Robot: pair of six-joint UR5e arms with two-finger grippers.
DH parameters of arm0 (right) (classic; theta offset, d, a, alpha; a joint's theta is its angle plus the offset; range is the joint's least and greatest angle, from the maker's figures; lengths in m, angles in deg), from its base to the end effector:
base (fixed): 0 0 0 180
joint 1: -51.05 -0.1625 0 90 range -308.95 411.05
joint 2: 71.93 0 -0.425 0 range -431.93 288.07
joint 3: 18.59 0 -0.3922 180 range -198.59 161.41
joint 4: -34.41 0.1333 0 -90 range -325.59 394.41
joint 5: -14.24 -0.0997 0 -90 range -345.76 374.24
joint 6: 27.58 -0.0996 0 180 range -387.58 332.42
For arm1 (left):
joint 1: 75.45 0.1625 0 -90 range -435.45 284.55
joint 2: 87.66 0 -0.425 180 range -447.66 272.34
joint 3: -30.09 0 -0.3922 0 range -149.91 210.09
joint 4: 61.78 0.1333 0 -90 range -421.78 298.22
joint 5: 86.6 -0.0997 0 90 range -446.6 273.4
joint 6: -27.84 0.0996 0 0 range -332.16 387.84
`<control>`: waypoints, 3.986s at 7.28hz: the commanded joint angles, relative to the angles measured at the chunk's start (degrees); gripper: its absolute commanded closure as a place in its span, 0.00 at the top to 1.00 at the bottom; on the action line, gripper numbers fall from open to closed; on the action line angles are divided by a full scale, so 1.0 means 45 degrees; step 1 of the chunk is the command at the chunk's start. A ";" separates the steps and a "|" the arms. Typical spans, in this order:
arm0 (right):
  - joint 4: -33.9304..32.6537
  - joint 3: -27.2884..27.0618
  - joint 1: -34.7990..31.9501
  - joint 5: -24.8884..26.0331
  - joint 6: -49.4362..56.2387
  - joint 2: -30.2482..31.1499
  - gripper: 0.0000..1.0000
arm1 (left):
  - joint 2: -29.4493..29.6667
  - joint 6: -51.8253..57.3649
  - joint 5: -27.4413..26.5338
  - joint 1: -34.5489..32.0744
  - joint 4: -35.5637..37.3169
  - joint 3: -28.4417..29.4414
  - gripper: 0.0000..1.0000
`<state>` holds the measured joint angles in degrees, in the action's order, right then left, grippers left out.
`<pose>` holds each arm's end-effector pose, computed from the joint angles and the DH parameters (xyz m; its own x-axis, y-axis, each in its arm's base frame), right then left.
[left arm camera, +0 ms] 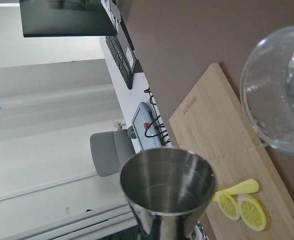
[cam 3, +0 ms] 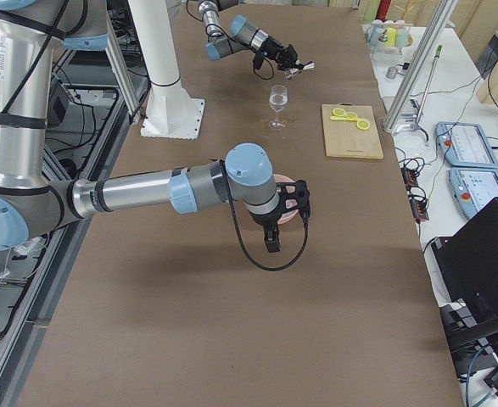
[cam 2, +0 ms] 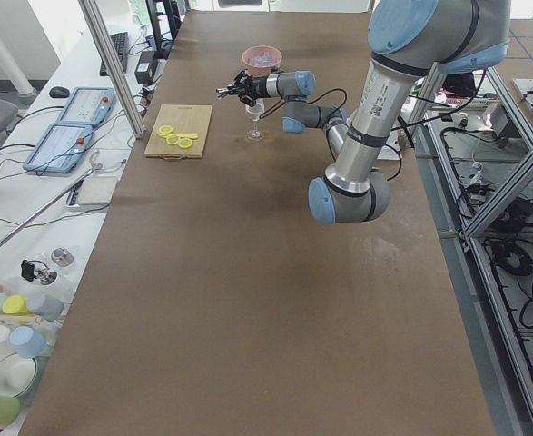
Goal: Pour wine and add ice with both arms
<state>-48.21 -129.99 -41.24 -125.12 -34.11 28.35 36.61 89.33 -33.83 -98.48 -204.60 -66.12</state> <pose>0.0746 -0.4215 0.5349 0.6518 -0.1054 0.7510 -0.1128 0.9658 0.2334 0.4866 -0.4172 0.1550 0.4606 0.2172 0.8607 -0.7369 -0.4470 0.5071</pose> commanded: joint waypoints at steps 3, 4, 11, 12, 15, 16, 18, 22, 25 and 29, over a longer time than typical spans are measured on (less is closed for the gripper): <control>0.0000 -0.0029 0.0000 -0.0008 -0.0012 -0.0019 1.00 | -0.0988 -0.8596 0.0012 -0.0057 -0.1348 0.0012 0.00; 0.0000 -0.0048 0.0000 -0.0027 0.0026 -0.0058 1.00 | -0.1807 -1.1082 -0.0201 -0.0250 -0.1659 0.0012 0.00; -0.0020 -0.0224 0.0330 0.0070 0.0242 -0.0448 1.00 | -0.6308 -2.3697 0.3886 -0.5028 -0.2344 0.2011 0.00; -0.0020 -0.0224 0.0467 0.0090 0.0242 -0.0642 1.00 | -0.6134 -2.3801 0.5116 -0.6023 -0.2501 0.3145 0.00; -0.0020 -0.0224 0.0779 0.0148 0.0222 -0.0937 1.00 | -0.5628 -2.6008 0.5812 -0.6404 -0.3789 0.5415 0.00; -0.0020 -0.0224 0.0839 0.0149 0.0222 -0.0957 1.00 | -0.5334 -2.6648 0.5832 -0.6424 -0.3753 0.5692 0.00; -0.0020 -0.0243 0.0839 0.0149 0.0241 -0.0996 1.00 | -0.5312 -2.6713 0.5949 -0.6443 -0.3791 0.5792 0.00; -0.0020 -0.0244 0.0878 0.0129 0.0242 -0.0918 1.00 | -0.5429 -2.6170 0.5929 -0.6424 -0.3928 0.5949 0.28; -0.0020 -0.0224 0.1074 0.0188 0.0164 -0.0976 1.00 | -0.5565 -2.5503 0.6085 -0.6424 -0.4356 0.5813 0.99; -0.0039 -0.0244 0.1113 0.0188 0.0086 -0.1151 1.00 | -0.7979 -2.5521 0.6960 -0.6424 -0.5915 0.4625 0.99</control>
<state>-48.31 -131.08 -36.35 -124.28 -33.51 23.68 4.98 -25.49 -4.34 -127.39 -228.56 -43.23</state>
